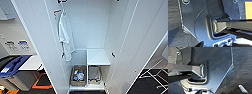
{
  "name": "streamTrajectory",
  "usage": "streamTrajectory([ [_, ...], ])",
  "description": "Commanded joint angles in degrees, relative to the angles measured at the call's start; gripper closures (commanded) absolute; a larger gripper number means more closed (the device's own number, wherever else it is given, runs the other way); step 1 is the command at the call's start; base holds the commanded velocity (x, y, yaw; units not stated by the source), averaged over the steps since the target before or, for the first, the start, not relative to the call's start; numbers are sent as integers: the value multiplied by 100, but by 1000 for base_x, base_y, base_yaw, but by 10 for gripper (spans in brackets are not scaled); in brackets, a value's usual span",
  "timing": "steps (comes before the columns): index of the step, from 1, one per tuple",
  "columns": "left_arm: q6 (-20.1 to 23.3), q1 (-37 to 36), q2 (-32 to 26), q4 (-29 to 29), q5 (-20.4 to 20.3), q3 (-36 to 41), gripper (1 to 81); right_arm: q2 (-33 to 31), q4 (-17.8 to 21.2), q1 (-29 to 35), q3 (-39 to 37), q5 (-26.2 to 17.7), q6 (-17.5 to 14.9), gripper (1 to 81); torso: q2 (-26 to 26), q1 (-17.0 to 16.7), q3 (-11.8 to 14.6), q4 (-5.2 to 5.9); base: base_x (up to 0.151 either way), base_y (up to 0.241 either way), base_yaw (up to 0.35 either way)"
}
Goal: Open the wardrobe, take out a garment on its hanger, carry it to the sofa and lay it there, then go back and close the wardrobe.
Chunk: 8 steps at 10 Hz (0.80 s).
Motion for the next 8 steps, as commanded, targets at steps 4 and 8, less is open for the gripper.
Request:
streamTrajectory([
  [4, -25, -166, -55, -50, 373, 28, 10, -54, 14, 111, 2, -361, 19, 10, 0, 10, 0, 0, 96, 0, 0],
  [8, -25, -166, -55, -50, 373, 28, 10, -54, -3, 102, 2, -361, 19, 10, 0, 15, 0, 0, 109, 0, 0],
])
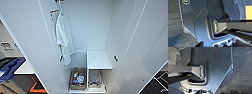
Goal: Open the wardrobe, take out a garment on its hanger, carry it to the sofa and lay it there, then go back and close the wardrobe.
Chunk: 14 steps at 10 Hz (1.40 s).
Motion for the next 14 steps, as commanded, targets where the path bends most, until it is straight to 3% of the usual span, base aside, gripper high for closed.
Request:
streamTrajectory([
  [1, -6, -131, -52, -47, 378, 30, 10, -54, 6, 55, 2, -352, 18, 10, 0, -2, 0, 0, 109, 0, 0],
  [8, -15, -131, -70, -47, 378, 56, 10, -133, -47, 73, 204, -361, 9, 10, 0, 6, 0, 0, 88, 0, 0],
  [12, -23, -131, -314, -56, 501, 300, 10, -1009, 23, 143, 1580, -273, 53, 10, 2, 6, 0, 0, 0, 0, 0],
  [14, -15, -140, -1023, -186, 431, 1282, 10, -1703, 50, 213, 2486, -168, 79, 10, 2, 6, 0, 0, 0, 0, 0],
])
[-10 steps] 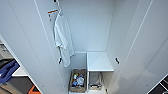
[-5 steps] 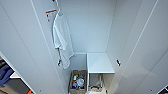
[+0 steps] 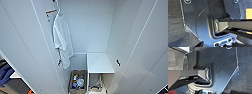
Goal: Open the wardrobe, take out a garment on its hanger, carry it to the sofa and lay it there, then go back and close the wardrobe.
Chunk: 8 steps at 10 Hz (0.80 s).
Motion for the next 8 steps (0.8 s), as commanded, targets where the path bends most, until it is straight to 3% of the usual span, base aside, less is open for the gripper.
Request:
streamTrajectory([
  [1, 7, -175, -1101, -330, 324, 1370, 10, -1265, 54, 187, 1459, -105, 63, 10, 0, 0, 0, 0, 0, 0, 0],
  [4, 7, -325, -2182, -813, 210, 2328, 10, -2143, 72, 468, 2206, -61, 283, 10, 0, 0, 0, 0, 0, 0, 0],
  [7, -1, -492, -3421, -1200, -221, 3268, 10, -2996, 72, 837, 2672, -61, 643, 10, 0, 0, 0, 0, 0, 0, 0],
  [8, -1, -527, -3911, -1227, -580, 3619, 10, -3241, 63, 986, 2690, -61, 731, 10, 0, 0, 0, 0, 0, 0, 0],
])
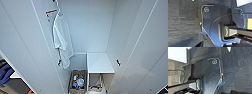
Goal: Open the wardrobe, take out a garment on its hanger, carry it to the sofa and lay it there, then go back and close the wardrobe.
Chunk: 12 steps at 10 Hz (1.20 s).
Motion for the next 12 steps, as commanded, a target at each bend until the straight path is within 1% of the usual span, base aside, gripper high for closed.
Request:
streamTrajectory([
  [1, 10, -394, -1623, -492, -518, 1161, 10, -1007, 34, 681, 307, -224, 373, 10, 0, 0, 0, 0, 0, 0, 0],
  [2, -69, -518, -1844, -500, -527, 1163, 10, -1210, 42, 778, 308, -33, 426, 10, 0, 0, 0, 0, 0, 0, 0],
  [3, -140, -658, -2055, -500, -536, 1162, 10, -1404, 60, 866, 247, 380, 618, 10, 0, 0, 0, 0, 0, 0, 0],
  [4, -192, -825, -2274, -500, -536, 1223, 10, -1571, 52, 1024, 202, 515, 751, 10, 0, 0, 0, 0, 0, 0, 0],
  [5, -280, -984, -2556, -500, -640, 1380, 10, -1746, 60, 1261, 158, 506, 856, 10, 0, 0, 0, 0, 0, 0, 0],
  [6, -324, -1133, -2845, -500, -895, 1565, 10, -1905, 69, 1516, 175, 463, 962, 10, 0, 2, -2, 0, 0, 0, 0],
  [7, -464, -1378, -3066, -500, -975, 1611, 10, -2072, 78, 1805, 210, 419, 1024, 10, 0, 0, -2, 0, 0, 0, 0],
  [8, -685, -1624, -3279, -492, -975, 1575, 10, -2196, 78, 2139, 193, 243, 1103, 10, 0, 2, -4, 0, 0, 0, 0],
  [9, -817, -1887, -3463, -492, -967, 1567, 10, -2284, 78, 2507, 132, -21, 1253, 10, 2, 2, -4, 0, 0, 0, 0],
  [11, -1114, -2477, -3804, -500, -837, 1435, 10, -2389, 78, 3212, 149, -678, 1427, 10, 4, 5, -6, 0, 0, 0, 0],
  [12, -1186, -2880, -3938, -492, -580, 1435, 10, -2442, 87, 3520, 158, -909, 1543, 10, 6, 5, -6, 0, 0, 0, 0],
])
